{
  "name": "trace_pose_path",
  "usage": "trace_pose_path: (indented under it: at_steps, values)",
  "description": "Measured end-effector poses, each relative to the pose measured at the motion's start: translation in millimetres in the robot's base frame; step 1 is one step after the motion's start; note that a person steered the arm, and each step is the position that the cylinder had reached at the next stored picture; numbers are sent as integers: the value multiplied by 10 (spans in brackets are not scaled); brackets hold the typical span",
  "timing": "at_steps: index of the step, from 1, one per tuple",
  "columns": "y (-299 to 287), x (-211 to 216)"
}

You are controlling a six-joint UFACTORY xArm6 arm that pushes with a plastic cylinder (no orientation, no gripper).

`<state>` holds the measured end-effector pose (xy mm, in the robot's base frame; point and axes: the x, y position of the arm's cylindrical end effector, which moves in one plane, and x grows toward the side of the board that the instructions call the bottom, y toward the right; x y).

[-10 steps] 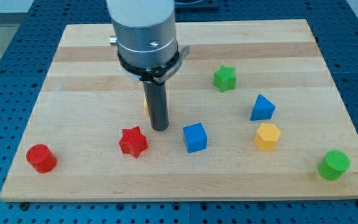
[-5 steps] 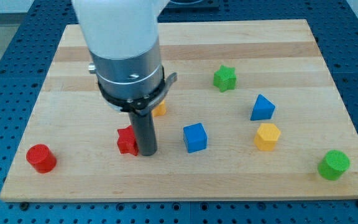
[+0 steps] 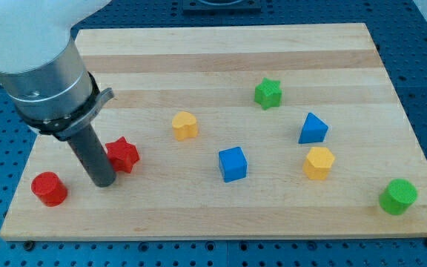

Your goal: Place the red star above the red circle

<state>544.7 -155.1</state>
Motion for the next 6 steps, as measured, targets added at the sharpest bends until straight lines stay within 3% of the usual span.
trace_pose_path:
  at_steps: [1, 2, 6]
  values:
    - [622, -34]
    - [771, -262]
    - [5, -368]
